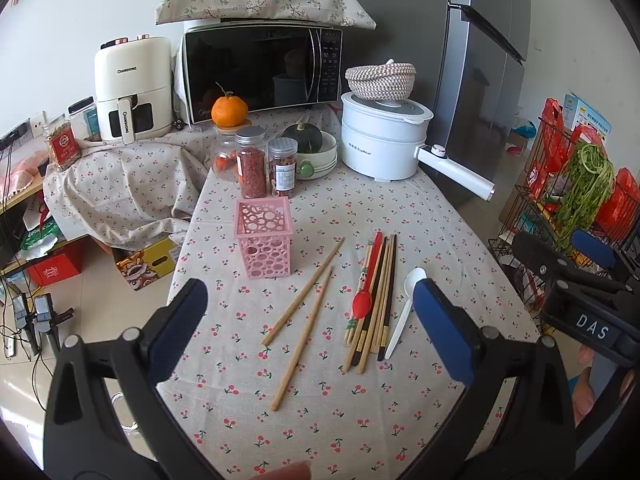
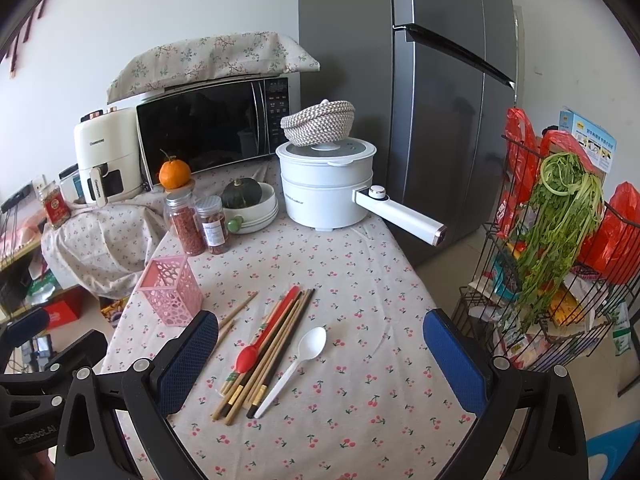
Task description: Organize utensils
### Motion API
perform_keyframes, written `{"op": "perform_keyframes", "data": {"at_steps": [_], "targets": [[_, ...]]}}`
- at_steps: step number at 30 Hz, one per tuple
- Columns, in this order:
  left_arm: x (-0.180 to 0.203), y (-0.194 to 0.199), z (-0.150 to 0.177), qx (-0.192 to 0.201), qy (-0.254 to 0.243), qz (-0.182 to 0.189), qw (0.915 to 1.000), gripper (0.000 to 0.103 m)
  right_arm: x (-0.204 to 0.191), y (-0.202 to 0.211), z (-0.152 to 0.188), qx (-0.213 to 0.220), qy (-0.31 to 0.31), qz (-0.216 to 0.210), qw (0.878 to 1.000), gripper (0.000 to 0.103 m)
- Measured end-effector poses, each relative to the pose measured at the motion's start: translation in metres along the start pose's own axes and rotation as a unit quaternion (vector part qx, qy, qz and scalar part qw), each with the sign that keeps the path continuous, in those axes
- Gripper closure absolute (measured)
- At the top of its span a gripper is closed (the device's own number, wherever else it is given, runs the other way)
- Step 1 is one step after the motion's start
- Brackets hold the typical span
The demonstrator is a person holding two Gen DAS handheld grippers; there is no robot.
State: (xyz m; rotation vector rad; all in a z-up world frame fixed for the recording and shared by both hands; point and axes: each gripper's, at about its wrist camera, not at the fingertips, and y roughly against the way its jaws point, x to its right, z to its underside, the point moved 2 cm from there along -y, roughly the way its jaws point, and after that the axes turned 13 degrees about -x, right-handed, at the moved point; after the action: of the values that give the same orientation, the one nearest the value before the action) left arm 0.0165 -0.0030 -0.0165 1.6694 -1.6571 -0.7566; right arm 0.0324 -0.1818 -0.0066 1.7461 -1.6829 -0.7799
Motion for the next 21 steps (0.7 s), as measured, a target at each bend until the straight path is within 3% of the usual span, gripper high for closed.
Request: {"op": "perform_keyframes", "data": {"at_steps": [21], "targets": [[0.0024,0.0012,0.0001,0.000,-0.004,-0.002,1.0000,0.001,-0.0020,-0.0017,0.0028,-0.003,-0.004,-0.004,1.000,0.000]]}}
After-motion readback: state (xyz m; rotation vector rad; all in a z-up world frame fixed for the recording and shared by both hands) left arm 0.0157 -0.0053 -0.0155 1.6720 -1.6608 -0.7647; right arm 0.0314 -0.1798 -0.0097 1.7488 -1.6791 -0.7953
